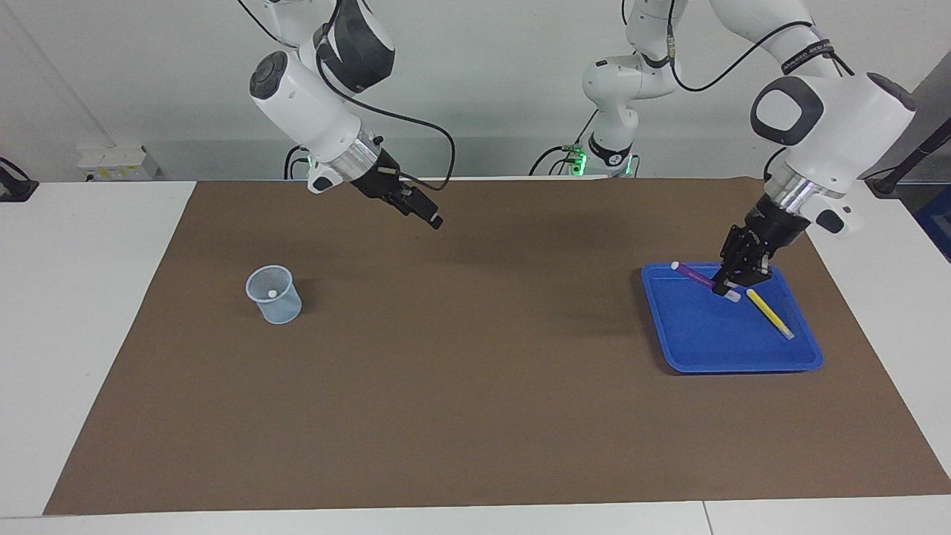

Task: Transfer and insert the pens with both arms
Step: 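Lift the purple pen toward center while the right gripper approaches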

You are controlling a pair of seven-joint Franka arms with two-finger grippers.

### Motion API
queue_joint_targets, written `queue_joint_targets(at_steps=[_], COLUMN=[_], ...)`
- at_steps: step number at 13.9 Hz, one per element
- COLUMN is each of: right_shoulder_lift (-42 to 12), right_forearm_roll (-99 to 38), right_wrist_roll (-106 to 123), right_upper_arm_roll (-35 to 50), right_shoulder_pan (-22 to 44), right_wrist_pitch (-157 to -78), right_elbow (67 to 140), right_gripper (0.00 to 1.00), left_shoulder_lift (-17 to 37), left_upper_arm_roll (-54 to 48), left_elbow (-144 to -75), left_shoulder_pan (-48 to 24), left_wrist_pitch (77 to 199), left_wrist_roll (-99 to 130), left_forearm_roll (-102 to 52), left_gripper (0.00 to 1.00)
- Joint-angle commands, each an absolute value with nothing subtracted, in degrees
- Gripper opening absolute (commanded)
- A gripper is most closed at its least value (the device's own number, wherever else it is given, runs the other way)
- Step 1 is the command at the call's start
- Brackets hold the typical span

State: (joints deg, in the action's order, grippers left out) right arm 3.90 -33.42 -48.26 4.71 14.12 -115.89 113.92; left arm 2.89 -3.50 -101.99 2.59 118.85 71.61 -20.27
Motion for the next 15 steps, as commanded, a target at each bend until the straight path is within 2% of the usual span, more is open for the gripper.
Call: queue_joint_targets(at_steps=[1,4,9,15], right_shoulder_lift=[4.4,4.4,4.3,3.3], right_forearm_roll=[-34.9,-35.1,-43.2,-44.3], right_wrist_roll=[-49.1,-49.2,-49.6,-59.0], right_upper_arm_roll=[4.6,4.7,4.6,5.1], right_shoulder_pan=[14.4,14.4,14.3,20.8], right_wrist_pitch=[-117.2,-117.2,-118.1,-130.6], right_elbow=[114.8,114.7,112.8,109.5], right_gripper=[1.0,1.0,1.0,1.0], left_shoulder_lift=[-0.2,-1.5,-5.1,-7.8], left_upper_arm_roll=[-2.6,-2.5,-2.6,-2.7], left_elbow=[-103.3,-103.5,-106.5,-111.3], left_shoulder_pan=[-0.6,-4.8,-10.3,-15.3], left_wrist_pitch=[117.9,117.4,115.1,115.0], left_wrist_roll=[82.3,91.5,95.5,101.2], left_forearm_roll=[-21.2,-21.1,-20.4,-20.4], left_gripper=[0.0,0.0,0.0,0.0])
